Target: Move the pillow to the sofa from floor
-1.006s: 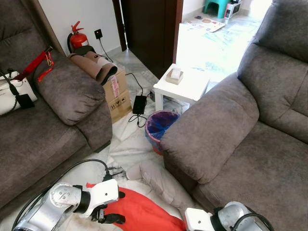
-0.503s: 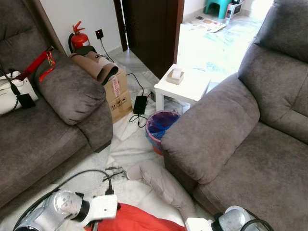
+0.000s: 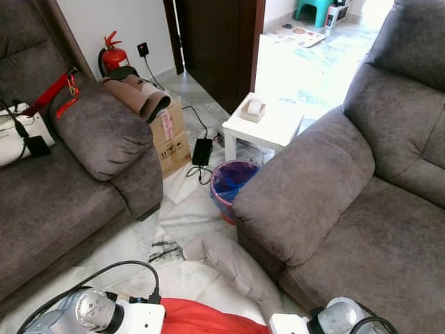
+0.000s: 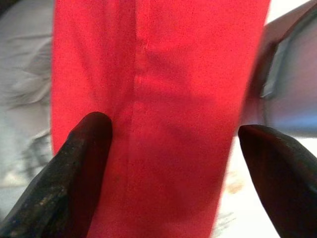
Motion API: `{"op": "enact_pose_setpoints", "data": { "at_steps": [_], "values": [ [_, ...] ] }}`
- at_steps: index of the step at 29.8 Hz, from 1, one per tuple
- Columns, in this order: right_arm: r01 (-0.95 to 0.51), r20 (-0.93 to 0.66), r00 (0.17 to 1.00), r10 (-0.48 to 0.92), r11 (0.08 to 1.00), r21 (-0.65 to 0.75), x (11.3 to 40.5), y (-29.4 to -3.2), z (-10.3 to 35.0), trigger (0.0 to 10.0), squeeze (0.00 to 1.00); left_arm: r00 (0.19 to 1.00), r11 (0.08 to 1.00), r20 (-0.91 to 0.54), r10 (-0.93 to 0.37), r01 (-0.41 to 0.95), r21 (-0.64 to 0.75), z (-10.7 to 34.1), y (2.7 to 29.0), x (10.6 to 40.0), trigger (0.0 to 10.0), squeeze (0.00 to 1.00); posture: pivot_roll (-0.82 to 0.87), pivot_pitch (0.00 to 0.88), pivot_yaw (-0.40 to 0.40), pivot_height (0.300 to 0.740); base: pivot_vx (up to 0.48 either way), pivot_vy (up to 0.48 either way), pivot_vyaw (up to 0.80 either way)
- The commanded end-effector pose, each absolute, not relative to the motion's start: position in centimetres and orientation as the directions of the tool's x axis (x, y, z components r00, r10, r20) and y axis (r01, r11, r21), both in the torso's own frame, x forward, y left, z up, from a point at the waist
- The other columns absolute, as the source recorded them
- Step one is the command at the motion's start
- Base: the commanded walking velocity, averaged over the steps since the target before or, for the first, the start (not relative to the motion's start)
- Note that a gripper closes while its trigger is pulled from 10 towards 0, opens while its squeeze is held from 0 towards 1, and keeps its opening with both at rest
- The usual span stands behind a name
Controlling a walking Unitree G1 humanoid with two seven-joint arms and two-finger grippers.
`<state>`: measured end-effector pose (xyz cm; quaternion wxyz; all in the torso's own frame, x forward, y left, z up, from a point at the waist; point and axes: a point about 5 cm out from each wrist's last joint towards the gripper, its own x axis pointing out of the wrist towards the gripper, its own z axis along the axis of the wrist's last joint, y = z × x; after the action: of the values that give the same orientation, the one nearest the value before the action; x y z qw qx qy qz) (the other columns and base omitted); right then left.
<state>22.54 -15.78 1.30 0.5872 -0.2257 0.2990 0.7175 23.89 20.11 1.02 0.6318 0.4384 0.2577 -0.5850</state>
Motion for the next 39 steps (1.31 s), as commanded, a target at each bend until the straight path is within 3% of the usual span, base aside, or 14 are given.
{"op": "enact_pose_setpoints", "data": {
  "at_steps": [1, 5, 15, 22, 30, 31, 33, 34, 39],
  "values": [
    [-0.969, -0.650, -0.245, 0.720, -0.173, 0.174, 22.2, -15.7, 1.7, 10.0, 0.00, 0.230, -0.019, -0.864, -0.447, 0.964, 0.266, 0.1, 22.0, 23.3, 10.0, 0.00, 0.09, 0.156, 0.050, 0.740, 0.000, 0.000, 0.00],
    [-0.969, -0.649, -0.246, 0.720, -0.172, 0.176, 22.1, -15.7, 1.7, 10.0, 0.00, 0.247, -0.013, -0.859, -0.448, 0.959, 0.283, 0.0, 22.1, 23.3, 10.0, 0.00, 0.09, 0.156, 0.049, 0.740, 0.000, 0.000, 0.00],
    [-0.969, -0.654, -0.246, 0.715, -0.168, 0.180, 22.1, -15.8, 1.7, 10.0, 0.00, 0.195, -0.056, -0.893, -0.406, 0.970, 0.237, -0.5, 23.7, 22.4, 10.0, 0.00, 0.09, 0.155, 0.047, 0.740, 0.000, 0.000, 0.00],
    [-0.969, -0.655, -0.247, 0.714, -0.168, 0.182, 22.0, -15.9, 1.7, 10.0, 0.00, 0.228, -0.104, -0.921, -0.316, 0.957, 0.272, -0.7, 24.9, 22.5, 10.0, 0.00, 0.09, 0.152, 0.047, 0.740, 0.000, 0.000, 0.00],
    [-0.969, -0.655, -0.246, 0.715, -0.166, 0.183, 22.0, -15.9, 1.6, 10.0, 0.00, 0.235, -0.100, -0.913, -0.334, 0.954, 0.282, -0.9, 24.5, 22.5, 10.0, 0.00, 0.09, 0.149, 0.046, 0.740, 0.000, 0.000, 0.00],
    [-0.969, -0.654, -0.245, 0.716, -0.166, 0.182, 22.0, -15.8, 1.7, 10.0, 0.00, 0.243, -0.099, -0.909, -0.339, 0.951, 0.291, -1.0, 24.3, 22.6, 4.5, 0.00, 0.08, 0.151, 0.046, 0.740, 0.000, 0.000, 0.00],
    [-0.969, -0.654, -0.245, 0.716, -0.166, 0.182, 22.0, -15.8, 1.7, 10.0, 0.00, 0.249, -0.100, -0.907, -0.340, 0.949, 0.298, -1.0, 24.3, 22.6, 4.5, 0.00, 0.08, 0.151, 0.046, 0.740, 0.000, 0.000, 0.00],
    [-0.969, -0.653, -0.245, 0.716, -0.166, 0.182, 22.0, -15.8, 1.7, 10.0, 0.00, 0.255, -0.096, -0.904, -0.342, 0.948, 0.304, -1.0, 24.2, 22.7, 0.0, 0.00, 0.08, 0.151, 0.046, 0.740, 0.000, 0.000, 0.00],
    [-0.970, -0.656, -0.244, 0.714, -0.163, 0.182, 22.0, -16.0, 1.7, 10.0, 0.00, 0.259, -0.111, -0.902, -0.346, 0.943, 0.314, -1.1, 24.0, 22.8, 0.0, 0.00, 0.08, 0.152, 0.043, 0.740, 0.000, 0.000, 0.00]
  ]
}}
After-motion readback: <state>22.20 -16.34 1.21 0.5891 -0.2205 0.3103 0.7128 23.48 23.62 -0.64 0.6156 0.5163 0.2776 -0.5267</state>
